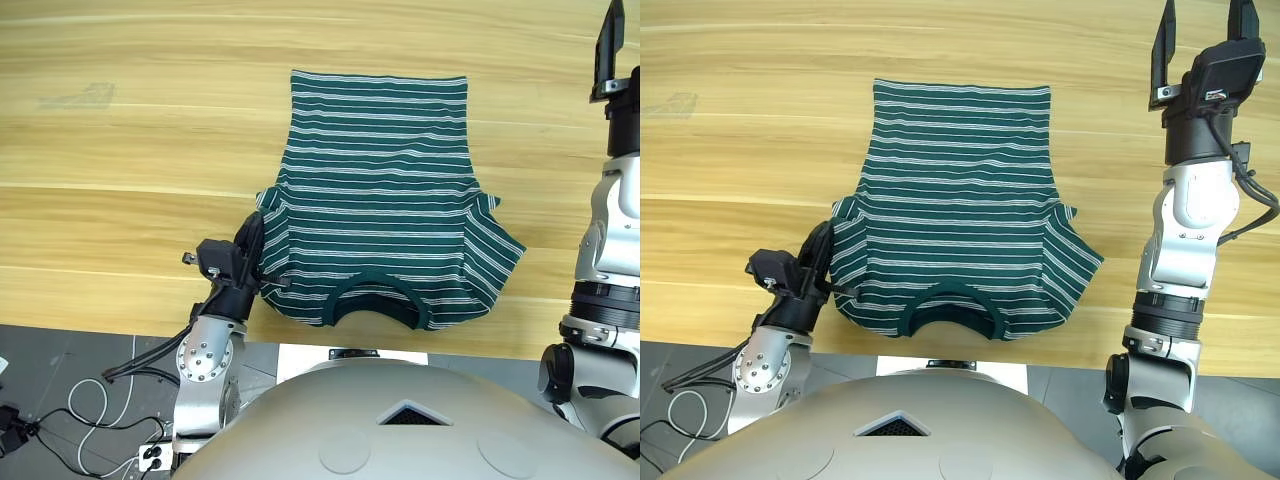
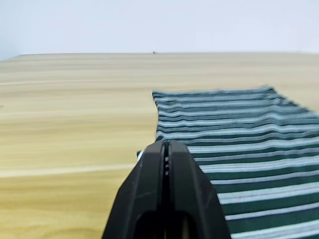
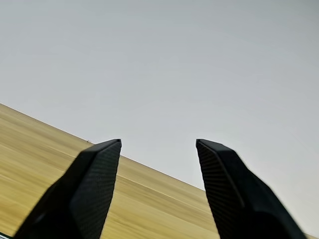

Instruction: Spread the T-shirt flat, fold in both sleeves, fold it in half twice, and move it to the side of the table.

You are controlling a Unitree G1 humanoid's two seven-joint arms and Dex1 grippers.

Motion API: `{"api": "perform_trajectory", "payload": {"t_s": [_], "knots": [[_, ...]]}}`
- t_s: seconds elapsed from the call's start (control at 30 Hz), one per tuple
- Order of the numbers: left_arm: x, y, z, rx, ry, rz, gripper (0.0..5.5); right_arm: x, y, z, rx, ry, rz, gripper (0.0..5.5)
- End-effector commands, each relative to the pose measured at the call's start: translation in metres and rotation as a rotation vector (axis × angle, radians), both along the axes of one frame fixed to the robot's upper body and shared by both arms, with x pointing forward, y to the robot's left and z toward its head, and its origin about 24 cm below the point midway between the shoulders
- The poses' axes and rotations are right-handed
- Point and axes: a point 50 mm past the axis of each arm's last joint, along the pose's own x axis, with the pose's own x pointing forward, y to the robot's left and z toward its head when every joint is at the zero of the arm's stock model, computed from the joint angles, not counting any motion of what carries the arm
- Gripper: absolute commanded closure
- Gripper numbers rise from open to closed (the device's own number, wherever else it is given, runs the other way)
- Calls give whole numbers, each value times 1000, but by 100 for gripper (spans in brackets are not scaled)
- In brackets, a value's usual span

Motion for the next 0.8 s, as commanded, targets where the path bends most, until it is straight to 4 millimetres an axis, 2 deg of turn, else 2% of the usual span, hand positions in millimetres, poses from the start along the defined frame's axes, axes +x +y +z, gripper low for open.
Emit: {"api": "perform_trajectory", "payload": {"t_s": [0.03,0.2,0.57,0.63,0.8], "knots": [[-8,-9,-22,146,132,-117,548,0,1,-1,1,5,4,272],[-10,-19,-23,293,80,-215,548,0,1,-5,7,18,4,272],[-3,-28,-1,304,-44,-243,548,2,4,-14,8,51,12,272],[-4,-30,-5,336,-22,-275,548,2,4,-15,9,52,16,272],[-13,-31,-31,442,127,-370,548,2,3,-15,9,53,16,272]]}}
